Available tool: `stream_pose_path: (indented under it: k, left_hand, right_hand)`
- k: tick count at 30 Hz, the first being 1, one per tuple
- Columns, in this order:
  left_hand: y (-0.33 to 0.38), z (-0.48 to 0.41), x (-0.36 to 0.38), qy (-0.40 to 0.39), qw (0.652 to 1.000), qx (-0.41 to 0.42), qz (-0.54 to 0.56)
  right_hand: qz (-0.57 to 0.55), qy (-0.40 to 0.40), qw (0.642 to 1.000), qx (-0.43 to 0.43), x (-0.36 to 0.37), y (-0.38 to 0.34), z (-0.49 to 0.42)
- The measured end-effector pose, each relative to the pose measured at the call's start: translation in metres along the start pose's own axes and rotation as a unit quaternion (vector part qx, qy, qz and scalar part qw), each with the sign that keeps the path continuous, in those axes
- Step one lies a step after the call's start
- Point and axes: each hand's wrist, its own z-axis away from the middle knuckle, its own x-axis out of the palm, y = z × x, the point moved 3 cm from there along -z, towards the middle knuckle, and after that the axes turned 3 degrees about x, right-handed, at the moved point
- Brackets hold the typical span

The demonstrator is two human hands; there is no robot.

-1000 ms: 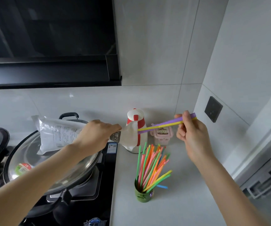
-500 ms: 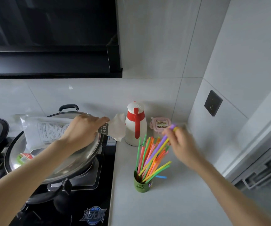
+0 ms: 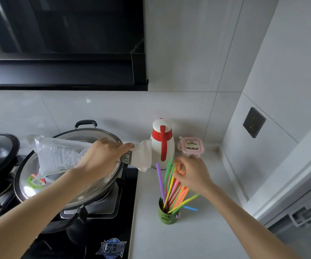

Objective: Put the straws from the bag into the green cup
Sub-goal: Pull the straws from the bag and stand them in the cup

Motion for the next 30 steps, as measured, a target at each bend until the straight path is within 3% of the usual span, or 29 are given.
stream_pose_path:
  k: [5, 8, 11, 16, 22, 24, 27, 30]
  left_hand:
    - [0.003, -0.006, -0.001, 0.01, 1.0, 0.023, 0.015]
    - [0.008, -0.014, -0.005, 0.028, 0.999, 0.035, 0.026]
    - [0.012, -0.02, -0.01, 0.043, 0.998, 0.039, 0.038]
    - [0.014, -0.026, -0.013, 0.035, 0.997, 0.048, 0.055]
    - [0.013, -0.029, -0.012, 0.039, 0.995, 0.068, 0.067]
    - [0.01, -0.029, -0.011, 0.034, 0.995, 0.065, 0.062]
    - [0.0, -0.024, -0.007, 0.028, 0.997, 0.05, 0.049]
    - [-0.012, -0.015, -0.004, 0.015, 0.999, 0.02, 0.044]
  right_hand:
    - [-0.119, 0.158, 0.98, 0.026, -0.025, -0.009, 0.003]
    - [-0.299, 0.104, 0.947, 0.056, -0.026, -0.027, 0.007]
    - [-0.48, 0.034, 0.87, 0.11, -0.019, -0.043, 0.007]
    - [-0.5, 0.07, 0.851, 0.142, -0.014, -0.052, 0.005]
    - [-0.458, 0.086, 0.874, 0.14, -0.018, -0.052, 0.0]
    - [-0.483, 0.093, 0.858, 0.15, -0.021, -0.045, 0.003]
    - [-0.565, 0.114, 0.798, 0.176, -0.034, -0.02, 0.009]
    - [-0.704, 0.181, 0.649, 0.224, -0.062, 0.026, 0.017]
